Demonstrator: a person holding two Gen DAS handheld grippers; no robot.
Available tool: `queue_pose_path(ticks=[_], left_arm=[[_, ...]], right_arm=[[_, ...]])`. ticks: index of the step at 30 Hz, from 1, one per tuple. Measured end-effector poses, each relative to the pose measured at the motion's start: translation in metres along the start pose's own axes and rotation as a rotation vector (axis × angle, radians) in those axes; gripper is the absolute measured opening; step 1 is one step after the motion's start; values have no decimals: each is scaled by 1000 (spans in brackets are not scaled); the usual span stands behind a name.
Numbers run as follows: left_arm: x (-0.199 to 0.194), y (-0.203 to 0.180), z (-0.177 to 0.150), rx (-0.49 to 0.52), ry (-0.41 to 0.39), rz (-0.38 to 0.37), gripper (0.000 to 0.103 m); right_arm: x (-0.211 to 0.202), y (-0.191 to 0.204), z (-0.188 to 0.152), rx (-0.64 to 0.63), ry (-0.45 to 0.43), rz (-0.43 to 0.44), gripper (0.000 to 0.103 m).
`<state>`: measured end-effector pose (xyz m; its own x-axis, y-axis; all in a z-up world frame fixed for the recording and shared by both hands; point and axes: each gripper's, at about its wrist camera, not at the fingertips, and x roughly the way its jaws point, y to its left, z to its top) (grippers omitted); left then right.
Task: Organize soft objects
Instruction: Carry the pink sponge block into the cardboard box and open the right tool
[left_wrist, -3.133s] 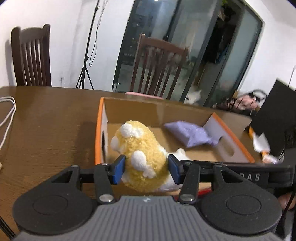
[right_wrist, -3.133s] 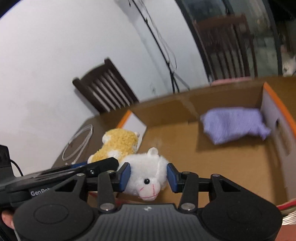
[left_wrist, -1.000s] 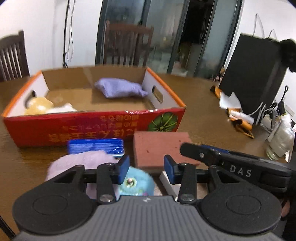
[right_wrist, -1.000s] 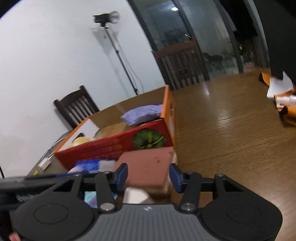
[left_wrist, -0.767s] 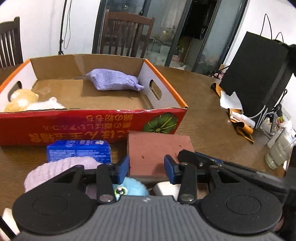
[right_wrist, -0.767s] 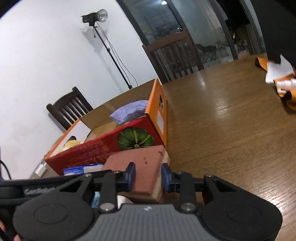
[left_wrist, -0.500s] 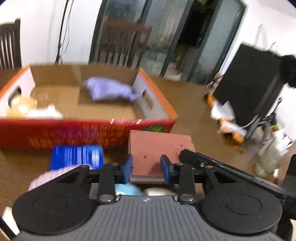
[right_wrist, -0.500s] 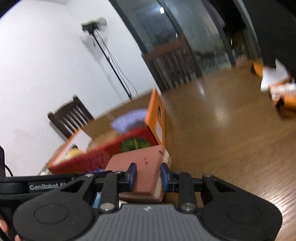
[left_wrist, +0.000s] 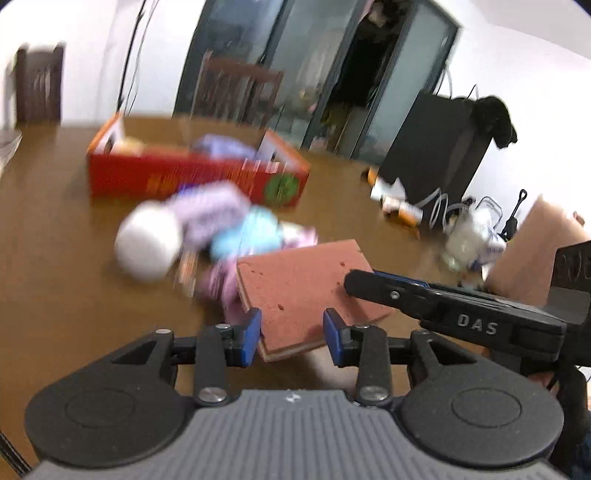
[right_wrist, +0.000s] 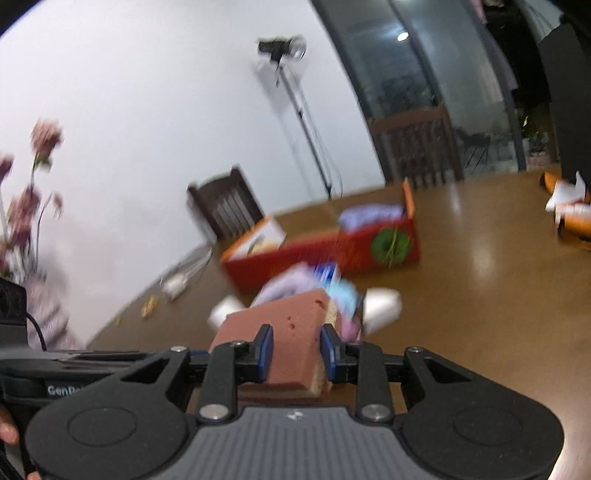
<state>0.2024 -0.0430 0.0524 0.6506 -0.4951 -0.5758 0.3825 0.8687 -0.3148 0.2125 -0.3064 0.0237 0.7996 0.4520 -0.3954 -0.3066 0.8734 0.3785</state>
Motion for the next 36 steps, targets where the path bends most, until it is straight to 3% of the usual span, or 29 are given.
queue_pose_path(ticks=[4,7,12,14,21,24,25,26,31,34,36], left_arm=[[-12,13,-22,-58,28,22,36],[-17,22,-27,-86,26,-1,40],[-28,31,-28,-84,8,-42,52],[-28,35,-27,-91,3,-37,52],[-6,57,-29,-176,47,-32,52],[3,61,-27,-170,45,-64,39],[6,61,-27,-171,51,-86,31],[7,60,-25,-171,54,-106,31],[-6,55,1,-148,-47,-155,31],[-3,55,42,-133,-114,-210,31],[9,50,79,-90,-160,-207,31]], right_arm=[[6,18,-30,-24,101,1,30],[5,24,-40,-33,130,11,31],[-5,19,-44,5,119,18,31],[-7,20,-43,8,107,12,40],[5,16,-46,32,133,-7,41],[13,10,-48,61,146,1,43],[15,8,-48,74,148,13,42],[16,8,-47,72,153,21,38],[7,11,-26,45,120,47,36],[3,8,6,41,52,62,36],[9,4,37,3,2,60,36]])
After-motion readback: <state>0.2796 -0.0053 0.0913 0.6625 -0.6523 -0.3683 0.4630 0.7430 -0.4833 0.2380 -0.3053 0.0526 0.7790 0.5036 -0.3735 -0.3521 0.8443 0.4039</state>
